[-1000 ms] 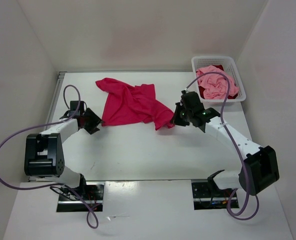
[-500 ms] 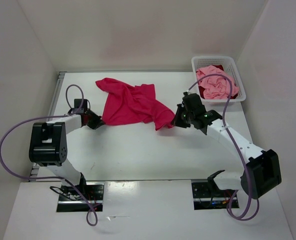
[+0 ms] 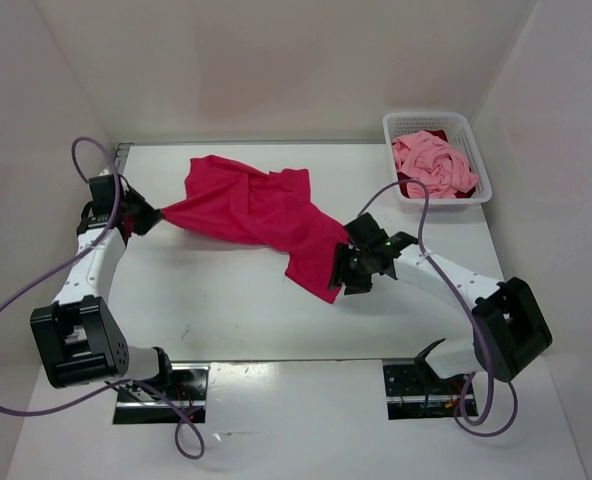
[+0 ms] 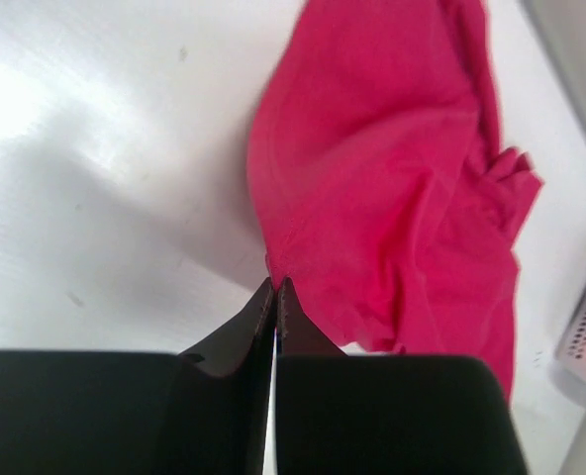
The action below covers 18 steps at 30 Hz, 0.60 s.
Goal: Fold and stack the t-shirts
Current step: Flatten out the tshirt
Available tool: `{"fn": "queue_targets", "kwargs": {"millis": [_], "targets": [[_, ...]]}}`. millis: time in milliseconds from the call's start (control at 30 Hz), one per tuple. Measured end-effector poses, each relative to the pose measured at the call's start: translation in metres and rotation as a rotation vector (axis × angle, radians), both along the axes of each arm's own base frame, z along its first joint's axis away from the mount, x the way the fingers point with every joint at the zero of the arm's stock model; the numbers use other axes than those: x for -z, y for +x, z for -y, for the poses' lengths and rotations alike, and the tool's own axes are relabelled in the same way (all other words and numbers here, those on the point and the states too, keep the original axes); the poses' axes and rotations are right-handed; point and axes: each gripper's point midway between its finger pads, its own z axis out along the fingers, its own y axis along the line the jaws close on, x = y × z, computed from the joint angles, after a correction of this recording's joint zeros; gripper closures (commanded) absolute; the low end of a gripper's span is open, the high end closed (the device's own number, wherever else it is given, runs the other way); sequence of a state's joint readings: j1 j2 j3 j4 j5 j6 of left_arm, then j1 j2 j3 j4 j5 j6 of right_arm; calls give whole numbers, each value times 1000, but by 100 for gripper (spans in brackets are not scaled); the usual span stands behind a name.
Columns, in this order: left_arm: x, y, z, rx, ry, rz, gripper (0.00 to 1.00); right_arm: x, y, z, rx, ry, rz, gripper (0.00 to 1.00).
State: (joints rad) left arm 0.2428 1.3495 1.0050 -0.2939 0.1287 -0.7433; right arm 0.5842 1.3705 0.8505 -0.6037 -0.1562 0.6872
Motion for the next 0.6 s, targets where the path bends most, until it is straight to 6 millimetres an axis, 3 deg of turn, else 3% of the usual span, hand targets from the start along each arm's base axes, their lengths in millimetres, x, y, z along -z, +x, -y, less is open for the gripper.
{"fn": "queue_targets", "kwargs": {"millis": [133,233,400,600], "targets": [[23,-15,-6,4,7,-88,100,0,16,12,73,7,11,41],[38,-19,-5,8,-14,-129,98,9,23,11,91,13,-6,43],[59,-31,4,35,-55,-169,98,36,11,13,129,5,-73,49],[69,-38,21,83,-81,-193,98,48,11,6,199,53,-103,56]]}}
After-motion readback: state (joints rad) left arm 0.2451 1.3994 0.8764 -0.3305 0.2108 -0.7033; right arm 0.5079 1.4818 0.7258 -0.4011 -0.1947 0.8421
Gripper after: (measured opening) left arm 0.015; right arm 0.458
